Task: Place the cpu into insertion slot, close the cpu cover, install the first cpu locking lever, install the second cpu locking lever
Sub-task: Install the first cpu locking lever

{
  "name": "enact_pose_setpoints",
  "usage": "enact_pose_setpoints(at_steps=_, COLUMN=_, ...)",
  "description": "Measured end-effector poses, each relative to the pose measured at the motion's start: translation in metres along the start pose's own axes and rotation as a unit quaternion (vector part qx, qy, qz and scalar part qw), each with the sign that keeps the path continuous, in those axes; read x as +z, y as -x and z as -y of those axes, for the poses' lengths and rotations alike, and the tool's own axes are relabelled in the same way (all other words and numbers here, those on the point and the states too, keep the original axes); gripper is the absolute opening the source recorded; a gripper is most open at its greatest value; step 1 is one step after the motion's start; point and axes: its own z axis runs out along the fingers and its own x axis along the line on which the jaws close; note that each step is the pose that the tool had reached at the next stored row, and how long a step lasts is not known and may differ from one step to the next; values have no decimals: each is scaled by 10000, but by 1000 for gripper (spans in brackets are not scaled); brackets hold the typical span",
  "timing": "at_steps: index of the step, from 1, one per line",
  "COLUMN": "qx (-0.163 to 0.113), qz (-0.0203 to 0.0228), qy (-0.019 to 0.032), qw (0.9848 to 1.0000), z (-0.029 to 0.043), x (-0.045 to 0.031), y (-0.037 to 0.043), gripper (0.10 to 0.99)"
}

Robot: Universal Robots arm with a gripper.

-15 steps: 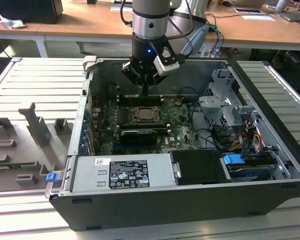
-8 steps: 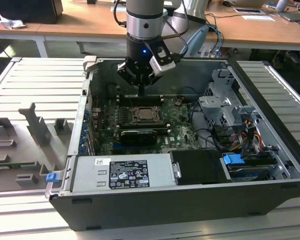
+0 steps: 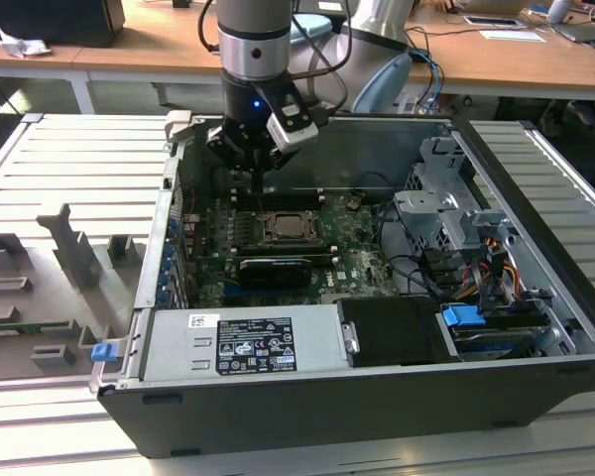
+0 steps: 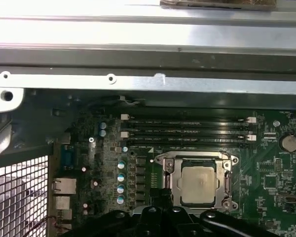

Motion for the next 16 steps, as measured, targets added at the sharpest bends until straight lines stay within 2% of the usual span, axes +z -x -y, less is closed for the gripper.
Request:
enact_pose_setpoints(at_steps=6, qx=-12, qz=4, qy=4, qw=10000, z=-8, x=38, y=-145, gripper=106)
enact_pose_setpoints(at_steps=9, qx=-13, qz=4, qy=5, qw=10000, z=-35, x=68, y=-150, gripper=106)
enact_pose_setpoints(at_steps=16, qx=-13, qz=5, qy=5, qw=10000, z=-168, x=136, y=-149, gripper=106)
